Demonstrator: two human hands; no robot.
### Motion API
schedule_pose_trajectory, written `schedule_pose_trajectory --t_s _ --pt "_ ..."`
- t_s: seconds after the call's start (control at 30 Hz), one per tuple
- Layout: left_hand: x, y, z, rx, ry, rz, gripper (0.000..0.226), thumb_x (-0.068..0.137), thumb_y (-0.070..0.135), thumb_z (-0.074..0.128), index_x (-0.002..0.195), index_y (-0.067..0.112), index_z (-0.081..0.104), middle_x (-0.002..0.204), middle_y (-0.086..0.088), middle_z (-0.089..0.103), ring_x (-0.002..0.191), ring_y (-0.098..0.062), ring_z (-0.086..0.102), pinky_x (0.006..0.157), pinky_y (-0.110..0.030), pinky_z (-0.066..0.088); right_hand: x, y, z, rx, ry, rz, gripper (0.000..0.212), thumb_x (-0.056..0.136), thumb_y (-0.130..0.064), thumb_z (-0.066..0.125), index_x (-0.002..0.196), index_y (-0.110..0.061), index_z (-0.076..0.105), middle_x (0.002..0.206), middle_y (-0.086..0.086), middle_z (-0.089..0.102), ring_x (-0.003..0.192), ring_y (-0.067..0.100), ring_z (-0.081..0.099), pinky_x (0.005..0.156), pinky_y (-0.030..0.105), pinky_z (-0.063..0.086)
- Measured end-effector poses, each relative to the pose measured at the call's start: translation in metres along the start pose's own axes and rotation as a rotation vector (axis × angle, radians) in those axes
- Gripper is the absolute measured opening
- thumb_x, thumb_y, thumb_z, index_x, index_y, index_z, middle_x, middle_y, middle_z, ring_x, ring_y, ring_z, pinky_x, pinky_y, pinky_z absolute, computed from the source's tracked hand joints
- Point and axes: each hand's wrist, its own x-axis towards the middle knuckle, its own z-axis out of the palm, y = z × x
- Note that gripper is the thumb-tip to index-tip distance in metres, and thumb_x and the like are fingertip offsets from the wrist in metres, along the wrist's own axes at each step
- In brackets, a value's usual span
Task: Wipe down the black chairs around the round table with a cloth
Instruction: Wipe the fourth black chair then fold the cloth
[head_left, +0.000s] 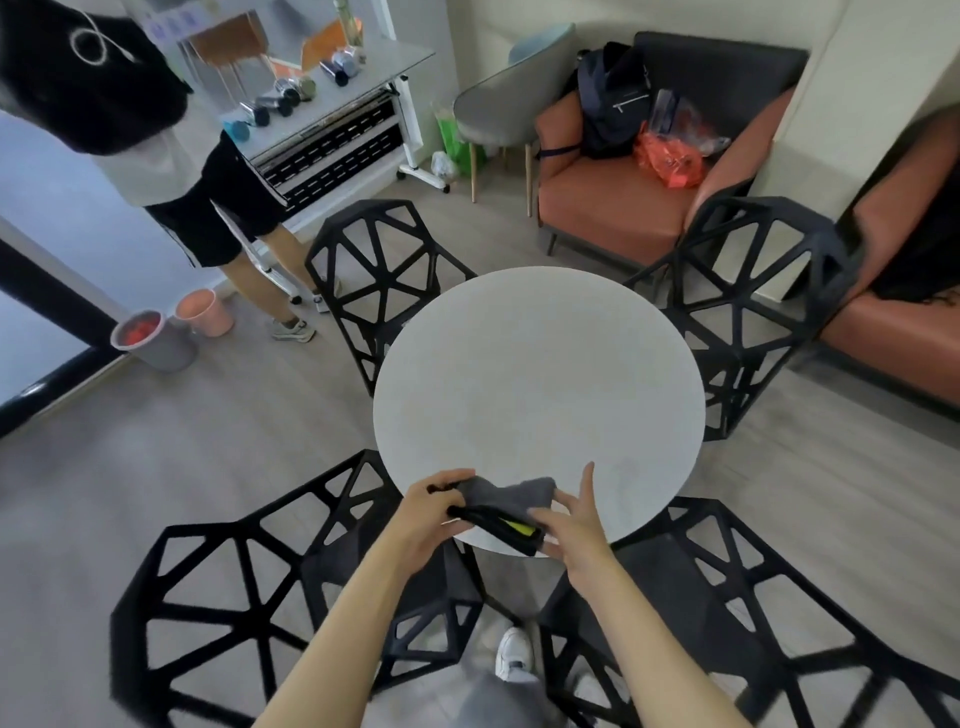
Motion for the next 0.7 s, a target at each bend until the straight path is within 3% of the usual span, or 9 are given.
schedule_pose_trajectory --t_s 0.2,0.33,0.4,0.5,0.63,0.7 --pt "0.047 0.001 0.005 -0.138 0.019 0.112 0.048 0.099 -0.011 0.049 0.127 0.019 0.075 0.133 0.001 0.067 0.120 -0.022 0.066 0.088 -0.032 0.061 0.053 -0.023 0.013 -0.127 0.069 -0.171 0.107 0.093 0.006 0.063 0.158 -0.056 0.004 0.141 -0.021 0.051 0.114 0.012 0.067 0.091 0.043 0.061" --pt "0.098 -0.028 0.001 -0.146 0.069 0.078 0.047 0.099 -0.009 0.053 0.134 0.018 0.070 0.130 0.000 0.069 0.118 -0.022 0.068 0.094 -0.035 0.061 0.098 -0.022 0.008 -0.254 0.079 -0.234 0.094 0.092 0.010 0.058 0.154 -0.052 0.026 0.140 -0.031 0.049 0.115 0.008 0.068 0.091 0.037 0.060" --pt "0.118 -0.061 0.000 -0.118 0.088 -0.025 0.045 0.098 -0.011 0.056 0.129 0.017 0.070 0.128 -0.005 0.068 0.115 -0.025 0.069 0.091 -0.034 0.062 0.114 -0.001 -0.002 -0.332 0.135 -0.175 0.082 0.089 0.011 0.058 0.143 -0.049 0.043 0.138 -0.026 0.053 0.116 0.008 0.066 0.093 0.032 0.059" --pt "0.132 -0.110 -0.001 0.027 0.068 -0.126 0.041 0.095 -0.014 0.058 0.117 0.018 0.069 0.122 -0.011 0.068 0.099 -0.024 0.071 0.084 -0.037 0.063 0.126 0.043 -0.020 -0.537 0.203 -0.103 0.071 0.086 0.012 0.057 0.125 -0.047 0.060 0.147 -0.010 0.050 0.129 0.014 0.056 0.110 0.038 0.049" --pt "0.131 -0.135 -0.003 0.227 0.029 -0.102 0.039 0.092 -0.008 0.063 0.111 0.026 0.066 0.097 -0.002 0.066 0.081 -0.020 0.068 0.087 -0.051 0.062 0.119 0.065 -0.022 -0.708 0.273 -0.112 0.065 0.087 0.018 0.051 0.131 -0.028 0.064 0.147 -0.008 0.040 0.131 0.013 0.048 0.115 0.028 0.039" --pt "0.127 -0.133 -0.006 0.323 0.002 -0.074 0.040 0.090 -0.004 0.063 0.110 0.031 0.064 0.090 0.004 0.062 0.077 -0.017 0.065 0.086 -0.045 0.062 0.117 0.066 -0.019 -0.779 0.275 -0.111 0.063 0.088 0.017 0.052 0.133 -0.026 0.063 0.144 -0.006 0.040 0.125 0.010 0.048 0.108 0.021 0.038"
